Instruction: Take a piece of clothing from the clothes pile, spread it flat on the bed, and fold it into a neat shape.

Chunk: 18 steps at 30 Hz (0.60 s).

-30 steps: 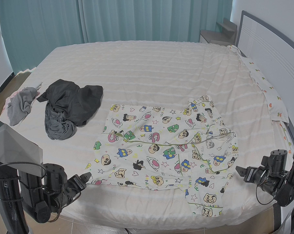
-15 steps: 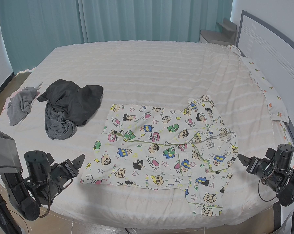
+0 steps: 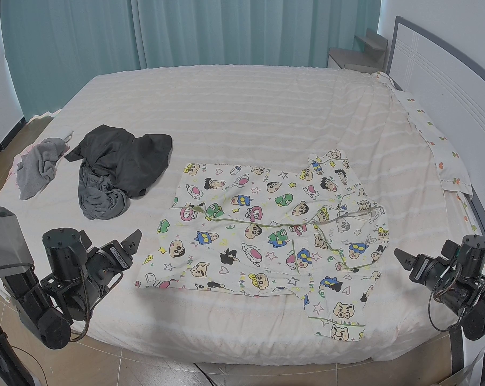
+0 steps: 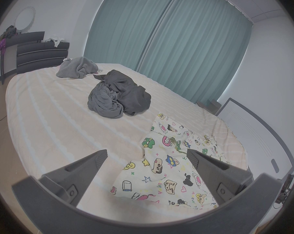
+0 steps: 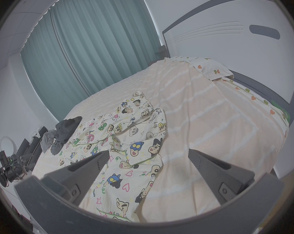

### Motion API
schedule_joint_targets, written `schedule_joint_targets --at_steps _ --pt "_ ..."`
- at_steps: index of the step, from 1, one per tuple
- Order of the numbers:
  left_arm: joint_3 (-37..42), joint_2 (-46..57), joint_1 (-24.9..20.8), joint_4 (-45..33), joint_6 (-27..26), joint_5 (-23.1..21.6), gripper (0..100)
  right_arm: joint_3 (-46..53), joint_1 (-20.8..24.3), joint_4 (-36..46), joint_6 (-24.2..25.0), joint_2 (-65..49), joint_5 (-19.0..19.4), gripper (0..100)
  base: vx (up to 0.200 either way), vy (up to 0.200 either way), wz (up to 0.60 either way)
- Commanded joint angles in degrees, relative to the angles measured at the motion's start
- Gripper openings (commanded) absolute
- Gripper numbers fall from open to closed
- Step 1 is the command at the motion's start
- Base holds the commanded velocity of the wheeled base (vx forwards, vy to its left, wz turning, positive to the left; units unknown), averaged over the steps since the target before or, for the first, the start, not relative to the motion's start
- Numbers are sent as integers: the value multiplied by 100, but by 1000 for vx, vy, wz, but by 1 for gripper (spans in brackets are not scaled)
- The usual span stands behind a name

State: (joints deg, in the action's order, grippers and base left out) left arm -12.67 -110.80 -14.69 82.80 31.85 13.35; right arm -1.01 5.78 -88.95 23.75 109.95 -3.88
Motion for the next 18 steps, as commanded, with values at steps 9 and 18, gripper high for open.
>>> schedule_joint_targets --at_steps 9,18 --pt "-711 -100 1 -809 -4 1 100 101 55 -69 25 -114 10 100 200 0 0" --pt "-1634 -100 -16 -1961 -4 -8 100 101 187 -69 95 -105 -8 100 200 0 0"
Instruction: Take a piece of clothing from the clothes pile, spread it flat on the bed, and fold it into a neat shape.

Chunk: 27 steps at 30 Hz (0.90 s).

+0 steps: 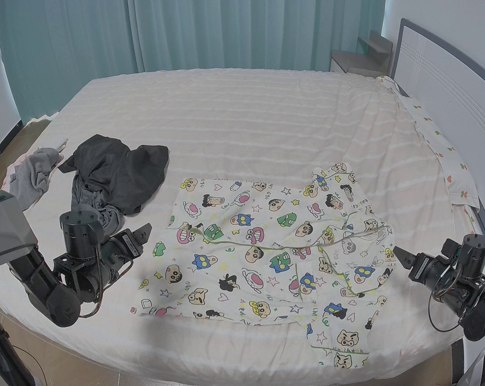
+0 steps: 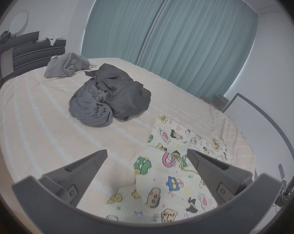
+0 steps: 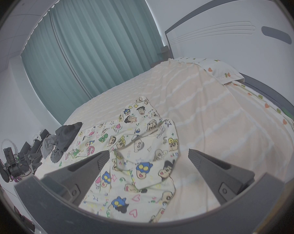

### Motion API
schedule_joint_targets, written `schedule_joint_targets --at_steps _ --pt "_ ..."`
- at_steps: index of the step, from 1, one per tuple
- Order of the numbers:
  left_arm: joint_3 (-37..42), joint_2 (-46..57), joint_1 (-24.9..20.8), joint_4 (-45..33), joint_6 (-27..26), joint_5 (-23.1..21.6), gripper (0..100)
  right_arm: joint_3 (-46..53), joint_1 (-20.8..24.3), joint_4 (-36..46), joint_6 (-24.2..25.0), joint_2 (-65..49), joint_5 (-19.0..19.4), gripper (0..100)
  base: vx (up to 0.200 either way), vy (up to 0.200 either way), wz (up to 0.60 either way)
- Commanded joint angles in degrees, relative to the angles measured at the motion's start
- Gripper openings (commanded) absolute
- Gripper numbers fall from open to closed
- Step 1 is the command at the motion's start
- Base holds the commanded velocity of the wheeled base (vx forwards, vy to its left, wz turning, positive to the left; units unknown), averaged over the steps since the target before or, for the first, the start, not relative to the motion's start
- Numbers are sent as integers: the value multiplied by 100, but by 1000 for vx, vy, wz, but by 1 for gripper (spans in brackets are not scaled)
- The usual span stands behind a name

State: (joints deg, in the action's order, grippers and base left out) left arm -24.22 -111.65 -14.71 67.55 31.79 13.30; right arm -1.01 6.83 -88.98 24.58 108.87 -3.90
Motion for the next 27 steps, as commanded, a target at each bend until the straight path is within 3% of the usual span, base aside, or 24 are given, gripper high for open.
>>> schedule_joint_targets --at_steps 1,5,8,12,15,17,27 --pt "-856 -23 -40 -954 2 -29 100 101 82 -67 38 37 3 100 200 0 0" --pt "-1427 -23 -84 -1842 2 -47 100 101 126 -58 232 116 3 100 0 0 0" --pt "-2341 -23 -181 -3116 152 -64 100 101 460 -49 513 187 3 100 0 0 0" --pt "-3519 -173 -304 -4505 749 -91 100 101 829 39 671 310 -111 100 0 0 0" --pt "-4082 -357 -322 -5208 934 -275 100 101 908 82 689 301 -190 100 0 0 0" --pt "-4372 -621 -339 -5709 978 -724 100 101 961 109 706 257 -234 100 0 0 0" --pt "-5224 -1825 -251 -5929 1268 -820 100 101 1479 249 935 125 -761 100 0 0 0"
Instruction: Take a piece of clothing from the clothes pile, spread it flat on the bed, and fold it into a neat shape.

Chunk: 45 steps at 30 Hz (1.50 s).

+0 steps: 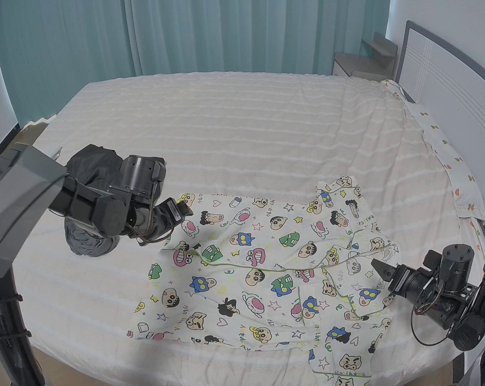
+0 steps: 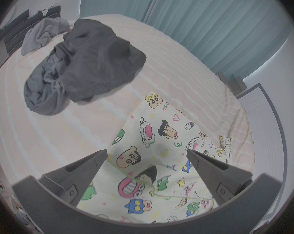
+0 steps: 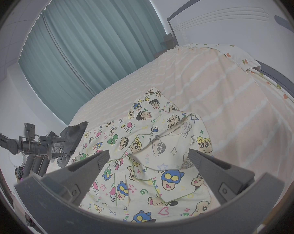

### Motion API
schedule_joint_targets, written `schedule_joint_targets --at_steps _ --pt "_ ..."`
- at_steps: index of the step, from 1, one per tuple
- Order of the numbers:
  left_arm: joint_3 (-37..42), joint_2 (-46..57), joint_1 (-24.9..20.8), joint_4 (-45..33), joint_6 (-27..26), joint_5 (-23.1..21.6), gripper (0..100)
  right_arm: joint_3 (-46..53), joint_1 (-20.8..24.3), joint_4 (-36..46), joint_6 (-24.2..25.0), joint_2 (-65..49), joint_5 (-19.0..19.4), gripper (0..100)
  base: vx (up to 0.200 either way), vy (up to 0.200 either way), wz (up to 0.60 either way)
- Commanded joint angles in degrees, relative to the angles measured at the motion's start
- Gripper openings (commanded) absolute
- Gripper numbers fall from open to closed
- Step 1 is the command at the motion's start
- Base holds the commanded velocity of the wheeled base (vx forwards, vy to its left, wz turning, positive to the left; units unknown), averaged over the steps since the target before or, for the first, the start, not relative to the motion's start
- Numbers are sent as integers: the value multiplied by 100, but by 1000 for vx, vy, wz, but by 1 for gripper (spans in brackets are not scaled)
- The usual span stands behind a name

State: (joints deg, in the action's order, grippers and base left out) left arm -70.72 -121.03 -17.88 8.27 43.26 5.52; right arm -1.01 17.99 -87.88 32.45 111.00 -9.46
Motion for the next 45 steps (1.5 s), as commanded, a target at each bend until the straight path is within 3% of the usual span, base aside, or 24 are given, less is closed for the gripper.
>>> schedule_joint_targets --at_steps 1,8,12,25,32,36,45 --pt "-636 -940 74 26 121 -42 100 101 407 254 235 -175 -188 100 0 0 0" --pt "-794 -949 154 79 138 -86 100 101 266 1045 420 -1309 594 100 0 0 0" --pt "-724 -624 241 70 94 -16 100 101 275 1484 367 -1801 814 100 0 0 0" --pt "-707 -457 408 123 130 248 100 101 275 1968 631 -1880 884 100 0 0 0" --pt "-742 -509 435 756 103 212 100 101 205 2152 684 -1774 946 100 0 0 0" --pt "-794 -694 408 782 51 -113 100 101 249 2161 684 -1836 972 100 100 0 0" --pt "-909 -1142 400 940 -521 -333 100 101 257 2258 684 -1766 972 100 22 0 0"
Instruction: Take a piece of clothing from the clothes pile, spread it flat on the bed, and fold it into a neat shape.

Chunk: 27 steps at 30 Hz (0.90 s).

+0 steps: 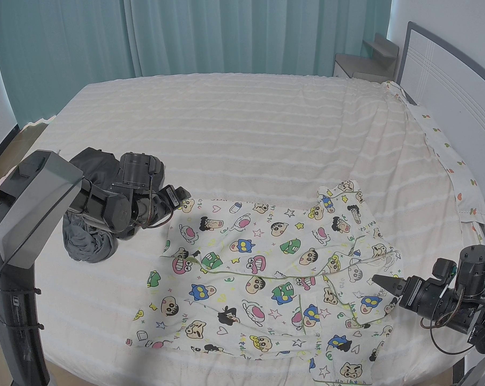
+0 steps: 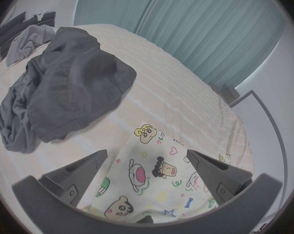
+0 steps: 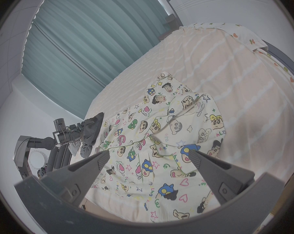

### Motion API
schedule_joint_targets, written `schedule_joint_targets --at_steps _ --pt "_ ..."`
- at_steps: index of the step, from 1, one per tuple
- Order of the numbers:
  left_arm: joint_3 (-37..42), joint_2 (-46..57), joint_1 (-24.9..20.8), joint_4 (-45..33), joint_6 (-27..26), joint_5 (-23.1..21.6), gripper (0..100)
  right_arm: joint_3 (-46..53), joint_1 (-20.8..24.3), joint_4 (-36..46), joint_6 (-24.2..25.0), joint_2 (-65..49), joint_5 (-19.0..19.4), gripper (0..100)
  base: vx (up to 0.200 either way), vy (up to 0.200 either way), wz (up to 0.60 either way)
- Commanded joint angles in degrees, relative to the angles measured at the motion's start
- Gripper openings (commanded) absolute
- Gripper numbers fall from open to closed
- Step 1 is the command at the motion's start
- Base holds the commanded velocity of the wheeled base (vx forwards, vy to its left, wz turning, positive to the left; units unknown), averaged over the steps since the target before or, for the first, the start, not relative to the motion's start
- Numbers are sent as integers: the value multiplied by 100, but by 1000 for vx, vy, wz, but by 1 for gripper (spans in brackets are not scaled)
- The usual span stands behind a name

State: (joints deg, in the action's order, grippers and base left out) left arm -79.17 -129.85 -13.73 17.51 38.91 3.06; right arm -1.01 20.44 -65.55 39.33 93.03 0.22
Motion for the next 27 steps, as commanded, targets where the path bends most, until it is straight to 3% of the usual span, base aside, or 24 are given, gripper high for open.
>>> schedule_joint_targets --at_steps 1,15,27 --pt "-134 -295 -16 -10 -86 -95 100 101 21 25 -4 31 4 100 0 0 0" --pt "-1435 -1165 -16 -494 -235 -139 100 101 337 25 -13 -48 -4 100 0 0 0" --pt "-2331 -1719 -7 -784 -261 -139 100 101 337 33 -13 -83 -40 100 0 0 0"
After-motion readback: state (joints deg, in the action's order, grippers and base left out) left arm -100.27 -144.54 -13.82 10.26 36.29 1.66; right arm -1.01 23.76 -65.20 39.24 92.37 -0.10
